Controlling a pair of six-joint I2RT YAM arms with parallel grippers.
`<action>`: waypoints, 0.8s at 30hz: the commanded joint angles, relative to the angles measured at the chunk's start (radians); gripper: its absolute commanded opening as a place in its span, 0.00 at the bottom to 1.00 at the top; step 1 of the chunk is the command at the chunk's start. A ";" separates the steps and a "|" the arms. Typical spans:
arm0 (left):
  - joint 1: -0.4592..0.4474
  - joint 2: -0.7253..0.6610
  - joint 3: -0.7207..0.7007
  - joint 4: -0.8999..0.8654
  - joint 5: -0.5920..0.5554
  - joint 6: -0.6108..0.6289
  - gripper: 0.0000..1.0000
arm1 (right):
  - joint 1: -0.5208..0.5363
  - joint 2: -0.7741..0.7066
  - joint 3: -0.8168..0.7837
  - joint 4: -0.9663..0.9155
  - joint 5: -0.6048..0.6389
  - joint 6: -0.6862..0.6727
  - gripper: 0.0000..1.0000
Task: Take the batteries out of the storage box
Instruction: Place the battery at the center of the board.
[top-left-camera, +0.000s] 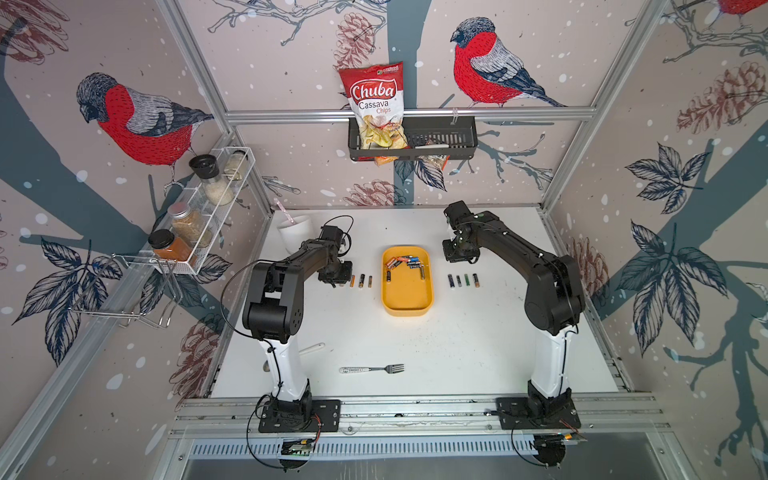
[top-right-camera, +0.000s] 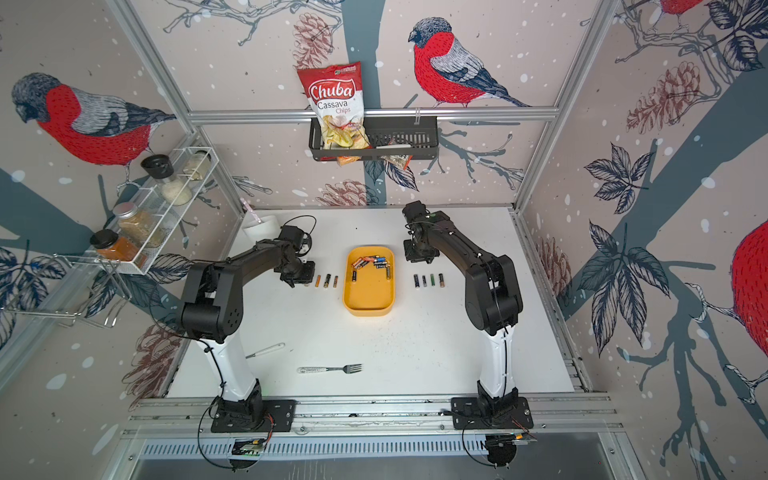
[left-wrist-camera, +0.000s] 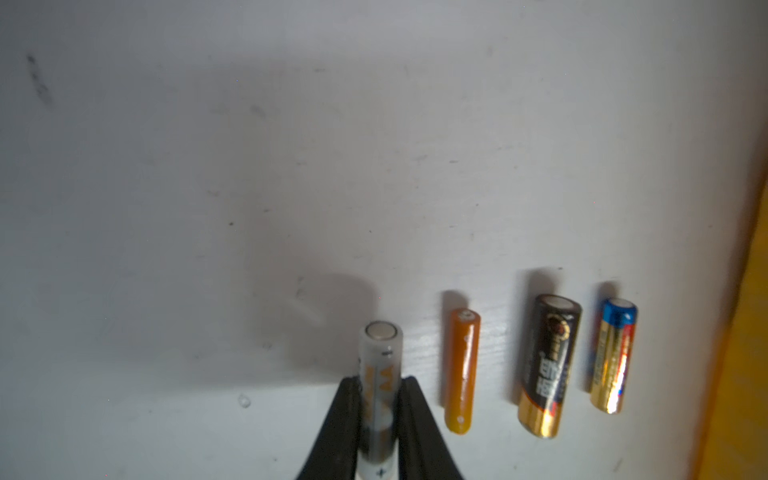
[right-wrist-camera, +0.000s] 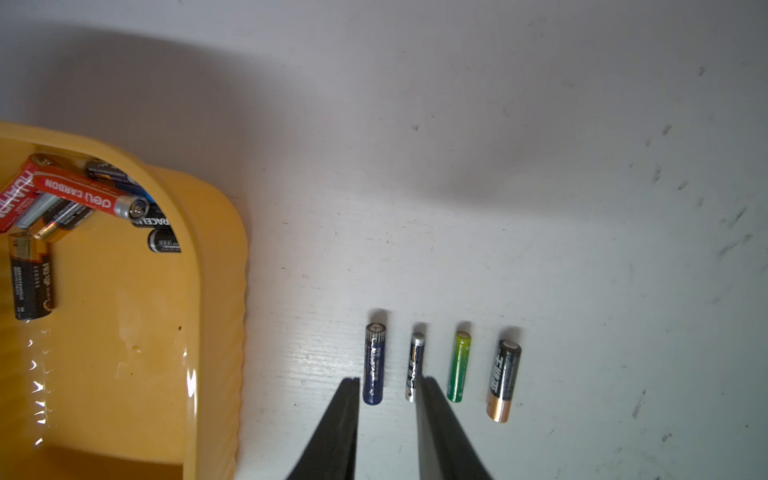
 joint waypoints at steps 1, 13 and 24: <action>0.002 0.005 -0.004 0.020 0.004 0.006 0.20 | 0.002 0.005 0.007 -0.013 0.012 0.009 0.30; 0.002 0.017 -0.023 0.034 0.012 0.005 0.22 | 0.003 0.003 0.002 -0.012 0.012 0.009 0.30; 0.002 0.008 -0.023 0.023 0.012 0.002 0.25 | 0.004 0.000 0.000 -0.009 0.012 0.011 0.30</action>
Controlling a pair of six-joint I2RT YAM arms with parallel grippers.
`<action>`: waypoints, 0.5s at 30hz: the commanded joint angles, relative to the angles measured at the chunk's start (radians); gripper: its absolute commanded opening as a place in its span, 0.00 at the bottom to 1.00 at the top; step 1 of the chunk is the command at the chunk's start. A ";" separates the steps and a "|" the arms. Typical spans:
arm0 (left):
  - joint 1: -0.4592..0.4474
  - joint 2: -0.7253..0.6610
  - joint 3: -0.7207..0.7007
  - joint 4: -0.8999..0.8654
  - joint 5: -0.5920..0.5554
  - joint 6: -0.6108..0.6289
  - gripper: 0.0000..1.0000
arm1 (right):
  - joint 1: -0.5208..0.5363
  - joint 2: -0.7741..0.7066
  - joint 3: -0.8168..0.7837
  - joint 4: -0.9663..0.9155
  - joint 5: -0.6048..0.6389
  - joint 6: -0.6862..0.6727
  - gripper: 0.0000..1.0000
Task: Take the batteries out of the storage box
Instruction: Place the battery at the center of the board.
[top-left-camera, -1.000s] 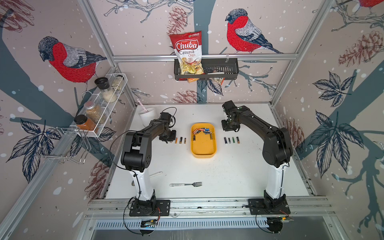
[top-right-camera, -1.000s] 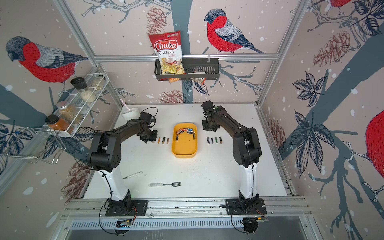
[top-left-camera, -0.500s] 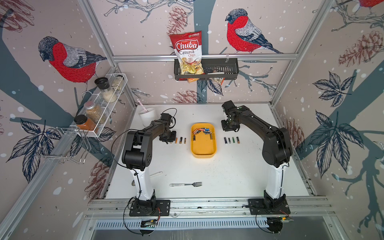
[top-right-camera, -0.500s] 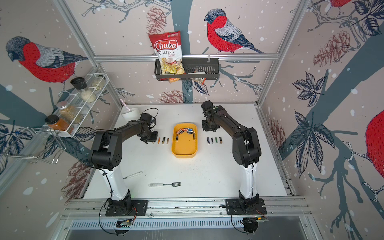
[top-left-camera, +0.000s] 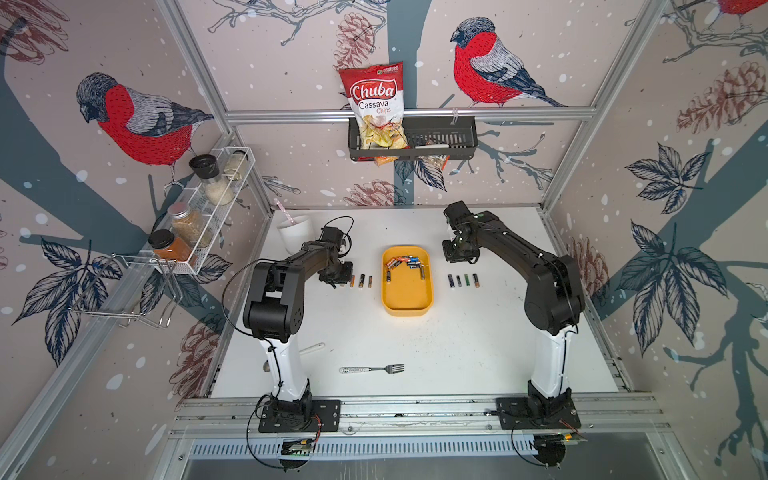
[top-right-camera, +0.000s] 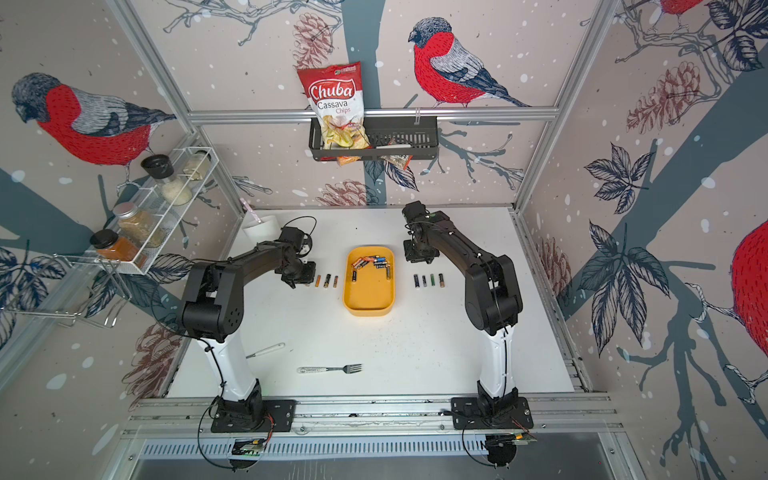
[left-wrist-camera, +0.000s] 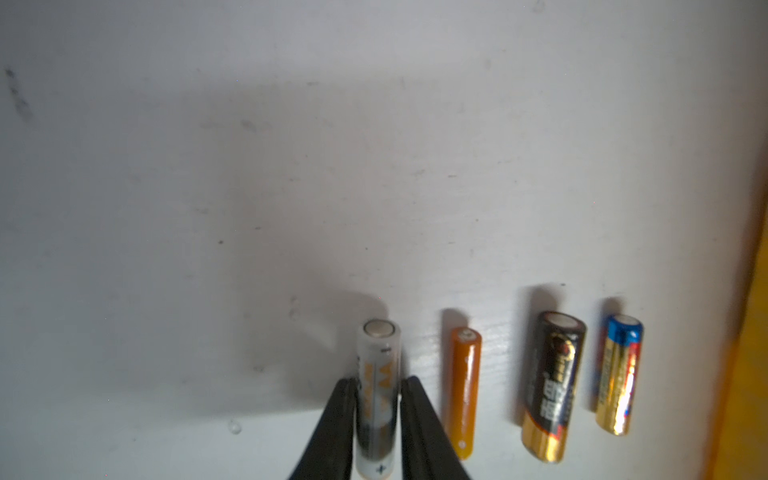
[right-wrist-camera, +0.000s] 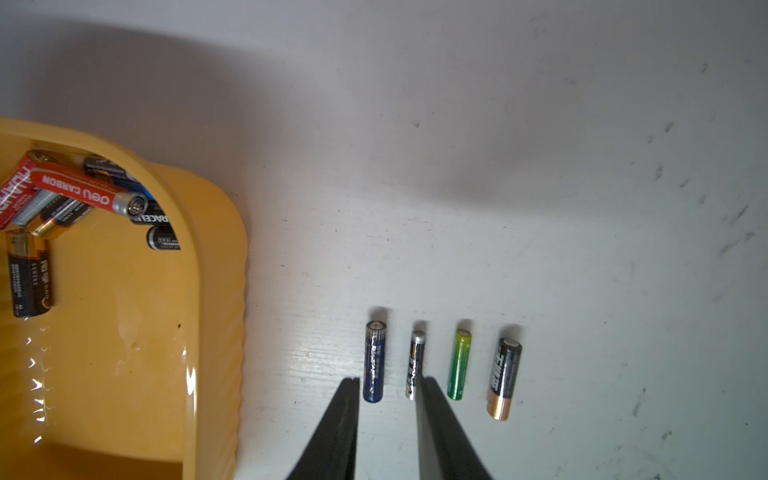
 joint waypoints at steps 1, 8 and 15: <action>0.002 0.002 -0.004 -0.024 0.007 0.003 0.25 | 0.003 -0.002 -0.001 -0.006 0.012 0.011 0.30; 0.002 -0.014 -0.004 -0.030 0.002 0.000 0.28 | 0.005 0.000 -0.001 -0.003 0.008 0.010 0.30; 0.001 -0.022 0.001 -0.033 0.004 -0.003 0.32 | 0.008 0.000 -0.001 -0.002 0.007 0.011 0.30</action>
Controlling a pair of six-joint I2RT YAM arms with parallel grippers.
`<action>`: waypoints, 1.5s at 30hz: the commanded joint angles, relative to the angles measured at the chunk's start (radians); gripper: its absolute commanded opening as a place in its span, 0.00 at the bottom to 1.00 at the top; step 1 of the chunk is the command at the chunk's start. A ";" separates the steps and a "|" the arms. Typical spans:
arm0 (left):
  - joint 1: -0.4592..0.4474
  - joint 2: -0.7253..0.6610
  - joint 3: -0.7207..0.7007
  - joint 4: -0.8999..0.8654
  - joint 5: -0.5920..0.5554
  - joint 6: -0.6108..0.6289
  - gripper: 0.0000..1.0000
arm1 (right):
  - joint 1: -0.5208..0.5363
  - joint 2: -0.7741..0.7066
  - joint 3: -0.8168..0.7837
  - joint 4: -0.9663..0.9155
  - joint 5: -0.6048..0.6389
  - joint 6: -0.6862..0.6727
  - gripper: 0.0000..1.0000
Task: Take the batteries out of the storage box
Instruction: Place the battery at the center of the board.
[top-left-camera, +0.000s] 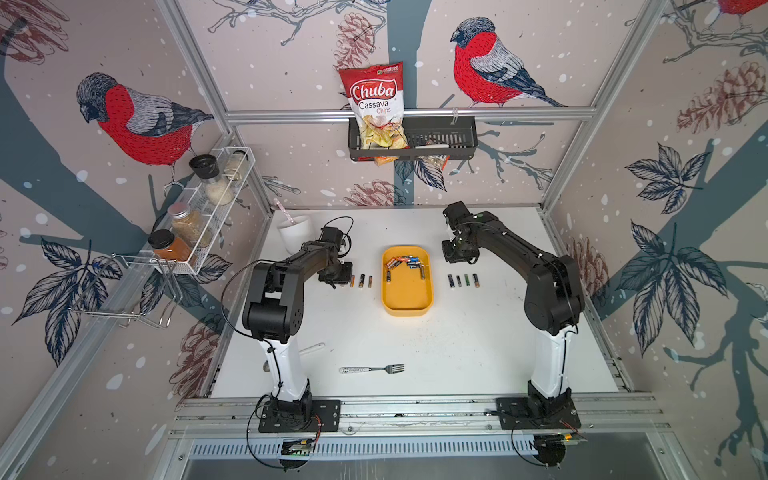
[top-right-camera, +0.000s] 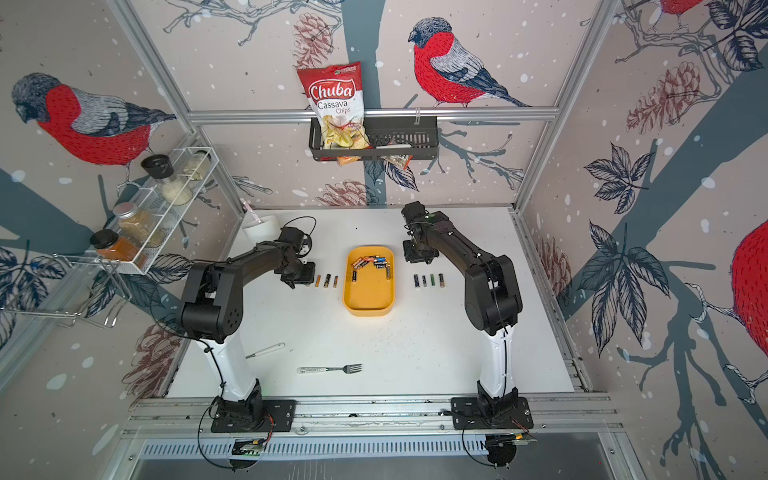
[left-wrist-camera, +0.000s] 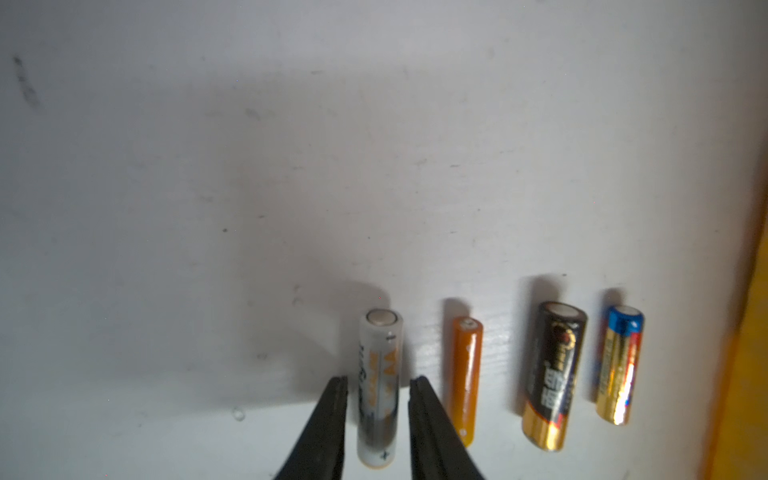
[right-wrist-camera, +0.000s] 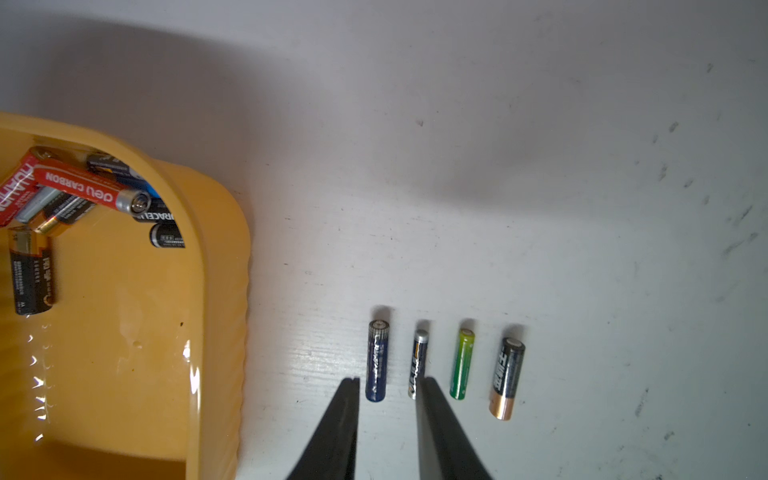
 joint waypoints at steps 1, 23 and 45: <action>0.002 -0.011 0.002 -0.021 0.005 -0.003 0.33 | 0.003 0.000 0.000 -0.003 0.009 0.010 0.30; 0.002 -0.050 0.038 -0.036 0.019 -0.018 0.39 | 0.080 0.040 0.115 -0.045 0.014 0.032 0.30; 0.002 -0.103 0.014 -0.030 0.057 -0.040 0.40 | 0.274 0.263 0.322 0.056 -0.136 0.158 0.31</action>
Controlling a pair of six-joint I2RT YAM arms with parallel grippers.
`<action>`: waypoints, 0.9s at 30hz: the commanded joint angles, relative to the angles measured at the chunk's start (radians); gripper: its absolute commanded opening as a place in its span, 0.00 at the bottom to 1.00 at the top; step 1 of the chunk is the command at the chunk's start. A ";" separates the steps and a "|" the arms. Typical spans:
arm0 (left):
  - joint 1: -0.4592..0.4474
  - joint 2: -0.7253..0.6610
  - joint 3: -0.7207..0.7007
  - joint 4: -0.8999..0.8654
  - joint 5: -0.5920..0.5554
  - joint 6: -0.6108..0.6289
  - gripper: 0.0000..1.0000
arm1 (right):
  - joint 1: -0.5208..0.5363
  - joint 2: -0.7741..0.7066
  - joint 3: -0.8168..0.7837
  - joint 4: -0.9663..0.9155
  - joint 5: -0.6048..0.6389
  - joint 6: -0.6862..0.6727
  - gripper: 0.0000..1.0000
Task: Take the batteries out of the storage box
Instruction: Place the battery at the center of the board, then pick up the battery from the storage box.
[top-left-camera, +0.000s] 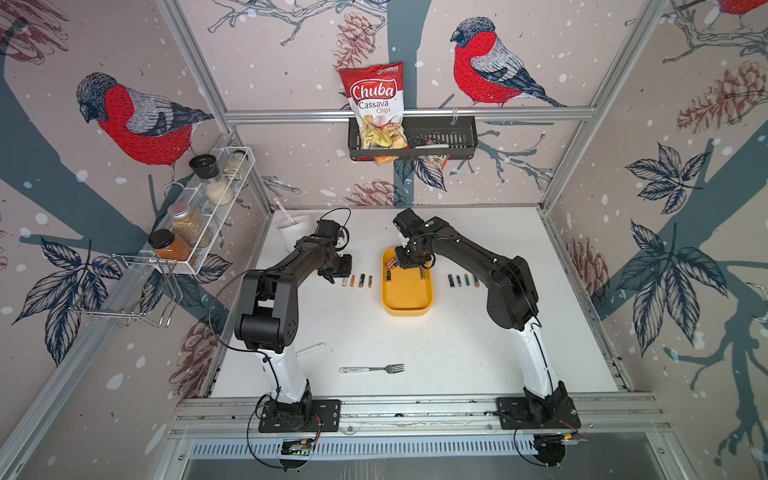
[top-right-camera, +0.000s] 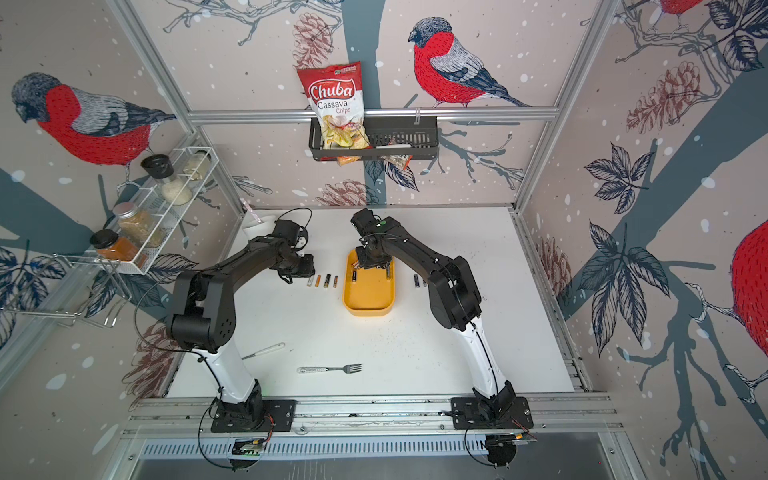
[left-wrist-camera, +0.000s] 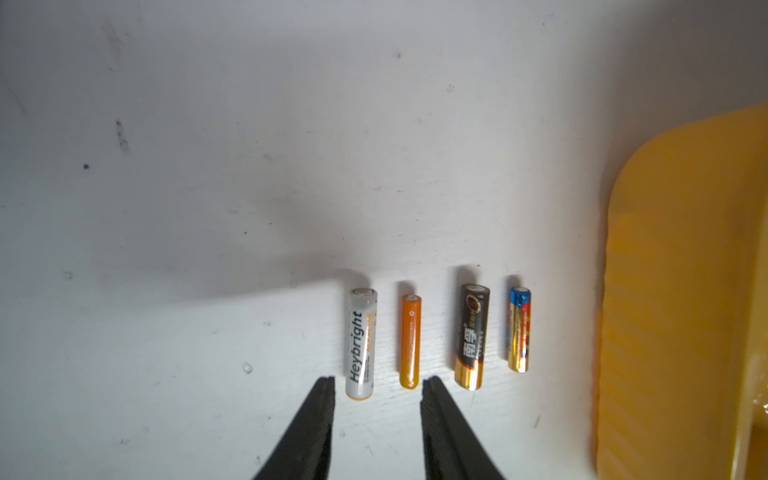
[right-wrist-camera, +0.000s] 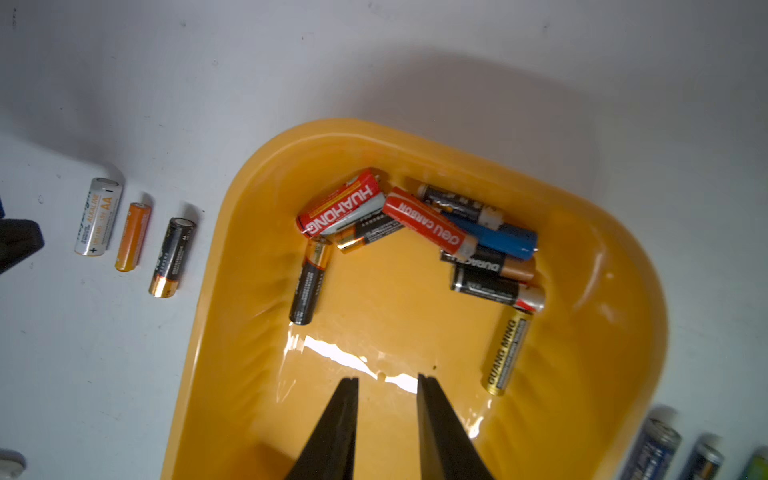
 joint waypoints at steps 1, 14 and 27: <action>0.002 -0.014 -0.008 0.007 0.013 -0.012 0.39 | 0.011 0.020 -0.003 0.069 -0.043 0.053 0.31; 0.001 -0.032 -0.026 0.011 0.020 -0.016 0.40 | 0.024 0.097 0.015 0.135 -0.118 0.078 0.32; -0.002 -0.035 -0.032 0.014 0.030 -0.022 0.40 | 0.029 0.143 0.016 0.147 -0.125 0.074 0.32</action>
